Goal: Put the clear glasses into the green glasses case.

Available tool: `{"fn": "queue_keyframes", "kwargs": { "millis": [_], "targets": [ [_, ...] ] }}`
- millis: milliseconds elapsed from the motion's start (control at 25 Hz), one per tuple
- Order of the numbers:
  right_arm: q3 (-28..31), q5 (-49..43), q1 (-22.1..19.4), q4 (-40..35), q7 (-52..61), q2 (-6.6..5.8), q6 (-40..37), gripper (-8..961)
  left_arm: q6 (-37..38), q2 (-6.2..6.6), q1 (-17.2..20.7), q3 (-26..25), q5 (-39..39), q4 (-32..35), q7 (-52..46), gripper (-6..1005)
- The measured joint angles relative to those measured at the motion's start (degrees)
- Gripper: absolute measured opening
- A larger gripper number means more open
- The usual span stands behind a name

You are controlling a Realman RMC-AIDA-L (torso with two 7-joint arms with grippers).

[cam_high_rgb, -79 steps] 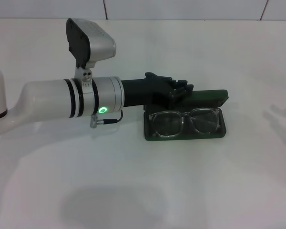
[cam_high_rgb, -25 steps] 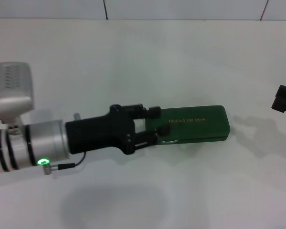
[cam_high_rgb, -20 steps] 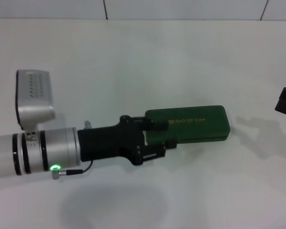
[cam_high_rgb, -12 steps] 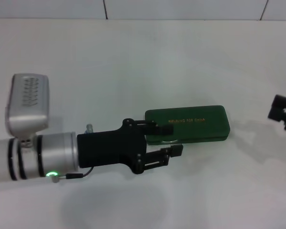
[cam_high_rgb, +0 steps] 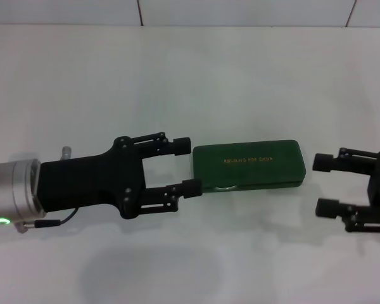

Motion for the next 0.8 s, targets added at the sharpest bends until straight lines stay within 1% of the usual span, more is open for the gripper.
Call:
{"fn": "queue_keyframes", "kwargs": {
  "millis": [80, 240, 360, 560, 800],
  "targets": [
    [-1.15, 0.08, 0.45, -0.01, -0.67, 0.01, -0.11, 663, 0.58, 0.26, 0.27, 0.01, 0.05, 0.00, -0.83, 745],
    [-2.54, 0.13, 1.10, 0.29, -3.76, 0.05, -0.33, 793, 1.70, 0.32, 1.07, 0.10, 1.20, 0.05, -1.07, 743],
    [-2.68, 0.12, 1.13, 0.83, -6.61, 0.15, -0.25, 825, 2.10, 0.17, 1.88, 0.01, 2.74, 0.38, -1.05, 742],
    [-3.71, -0.02, 1.06, 2.10, -9.45, 0.25, -0.05, 877, 2.54, -0.10, 2.93, 0.02, 3.11, 0.59, -0.55, 740],
    [-5.60, 0.20, 1.07, 2.42, -11.23, 0.31, 0.63, 877, 3.70, -0.33, 3.31, 0.04, 3.15, 0.72, -0.51, 740]
  ]
}}
